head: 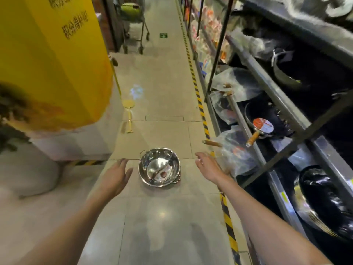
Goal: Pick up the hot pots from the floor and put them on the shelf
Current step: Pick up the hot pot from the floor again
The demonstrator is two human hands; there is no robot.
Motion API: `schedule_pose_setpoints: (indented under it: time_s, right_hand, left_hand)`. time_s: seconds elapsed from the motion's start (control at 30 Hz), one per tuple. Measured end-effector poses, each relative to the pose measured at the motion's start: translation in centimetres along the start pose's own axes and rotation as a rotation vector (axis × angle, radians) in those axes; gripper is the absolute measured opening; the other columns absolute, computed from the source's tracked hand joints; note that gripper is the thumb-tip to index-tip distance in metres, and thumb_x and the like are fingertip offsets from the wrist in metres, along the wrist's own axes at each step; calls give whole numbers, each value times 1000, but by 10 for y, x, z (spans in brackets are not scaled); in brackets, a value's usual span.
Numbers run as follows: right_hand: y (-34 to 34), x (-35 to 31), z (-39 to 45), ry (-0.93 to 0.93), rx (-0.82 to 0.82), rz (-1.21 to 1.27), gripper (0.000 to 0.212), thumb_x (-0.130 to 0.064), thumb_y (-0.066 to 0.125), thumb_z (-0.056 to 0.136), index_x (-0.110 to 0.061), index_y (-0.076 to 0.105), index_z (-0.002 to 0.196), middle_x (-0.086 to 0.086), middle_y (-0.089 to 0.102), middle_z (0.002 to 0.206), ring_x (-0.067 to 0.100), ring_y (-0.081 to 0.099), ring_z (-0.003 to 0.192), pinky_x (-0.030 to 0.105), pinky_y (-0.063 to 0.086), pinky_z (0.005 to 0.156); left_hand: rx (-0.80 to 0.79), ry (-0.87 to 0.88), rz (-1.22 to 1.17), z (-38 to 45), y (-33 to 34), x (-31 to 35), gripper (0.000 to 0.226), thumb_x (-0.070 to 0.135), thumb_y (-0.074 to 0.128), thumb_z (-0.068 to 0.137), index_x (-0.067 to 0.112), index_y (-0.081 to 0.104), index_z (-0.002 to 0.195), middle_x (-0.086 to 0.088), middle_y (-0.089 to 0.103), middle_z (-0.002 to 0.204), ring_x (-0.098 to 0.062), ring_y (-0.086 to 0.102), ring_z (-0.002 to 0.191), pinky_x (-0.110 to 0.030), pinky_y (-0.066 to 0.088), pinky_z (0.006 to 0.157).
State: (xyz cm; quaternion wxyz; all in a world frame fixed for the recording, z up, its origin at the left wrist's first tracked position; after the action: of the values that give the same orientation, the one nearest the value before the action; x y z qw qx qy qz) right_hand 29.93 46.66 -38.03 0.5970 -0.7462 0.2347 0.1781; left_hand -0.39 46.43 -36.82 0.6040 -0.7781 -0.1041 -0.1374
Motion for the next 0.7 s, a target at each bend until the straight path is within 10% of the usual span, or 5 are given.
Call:
schedule_pose_setpoints:
  time_s: [0.7]
  right_hand:
    - [93,59,179,212,-132,-51,39,-18,42,97,-9,44,134,13,49,138,26,49,125,34,38,105]
  left_hand:
    - [-164,-138,-58,155,50,-94,52,33,34,98,12,26,144,-10,29,152,-27,38,135,-40,35,112]
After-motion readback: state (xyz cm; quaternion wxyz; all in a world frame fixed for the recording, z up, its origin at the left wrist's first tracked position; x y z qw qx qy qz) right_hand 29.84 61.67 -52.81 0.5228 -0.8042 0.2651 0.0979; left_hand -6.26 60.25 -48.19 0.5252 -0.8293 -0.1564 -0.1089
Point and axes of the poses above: each hand's wrist, its own z-axis towards the middle knuckle, its own y-axis out of the palm, x = y × z, the point moved 5 cm from there along z, towards the middle knuckle
